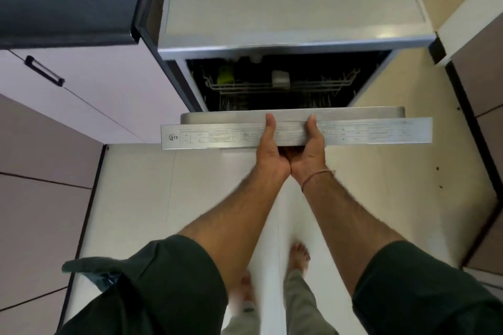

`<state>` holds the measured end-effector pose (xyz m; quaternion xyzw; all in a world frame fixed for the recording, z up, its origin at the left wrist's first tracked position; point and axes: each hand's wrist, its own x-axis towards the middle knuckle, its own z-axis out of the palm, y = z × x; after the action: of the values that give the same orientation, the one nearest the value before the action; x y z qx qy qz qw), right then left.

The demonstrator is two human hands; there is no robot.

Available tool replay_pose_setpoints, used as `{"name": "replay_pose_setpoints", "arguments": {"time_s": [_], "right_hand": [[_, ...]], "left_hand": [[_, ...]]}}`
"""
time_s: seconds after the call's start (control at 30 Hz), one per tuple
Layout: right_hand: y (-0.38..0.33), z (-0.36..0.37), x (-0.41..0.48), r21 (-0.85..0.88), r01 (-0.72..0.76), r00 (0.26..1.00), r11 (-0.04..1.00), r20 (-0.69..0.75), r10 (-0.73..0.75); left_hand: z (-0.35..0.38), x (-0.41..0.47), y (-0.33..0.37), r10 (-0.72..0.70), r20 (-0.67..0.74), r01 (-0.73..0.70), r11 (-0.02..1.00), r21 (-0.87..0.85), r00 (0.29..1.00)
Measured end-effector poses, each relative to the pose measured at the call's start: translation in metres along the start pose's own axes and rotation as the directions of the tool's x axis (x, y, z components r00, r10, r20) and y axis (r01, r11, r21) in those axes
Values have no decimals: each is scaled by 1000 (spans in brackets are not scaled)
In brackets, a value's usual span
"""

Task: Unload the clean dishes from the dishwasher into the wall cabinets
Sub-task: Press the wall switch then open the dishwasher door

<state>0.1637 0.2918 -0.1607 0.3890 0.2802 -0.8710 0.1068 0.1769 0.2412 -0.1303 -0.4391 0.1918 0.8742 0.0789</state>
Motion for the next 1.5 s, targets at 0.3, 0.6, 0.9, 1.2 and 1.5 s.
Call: {"name": "replay_pose_setpoints", "arguments": {"time_s": [0.3,0.6,0.9,1.2,1.5], "right_hand": [[46,-93,-35,21,2,977,1000,-212,3],[80,-165,-40,36,16,957,999,-289,-5],[107,-229,-33,-10,-8,949,1000,-315,5],[150,-305,0,7,-88,900,996,-428,83],[187,-374,33,69,-139,813,988,-562,153]], "left_hand": [[-93,-17,-57,-35,-205,22,998,-64,978],[-160,-20,-101,-53,-152,46,998,-53,987],[-218,-1,-138,37,-247,-50,998,-48,968],[-288,38,-181,-47,-405,2,994,-110,913],[-350,89,-215,-95,-576,-28,979,-200,812]]}}
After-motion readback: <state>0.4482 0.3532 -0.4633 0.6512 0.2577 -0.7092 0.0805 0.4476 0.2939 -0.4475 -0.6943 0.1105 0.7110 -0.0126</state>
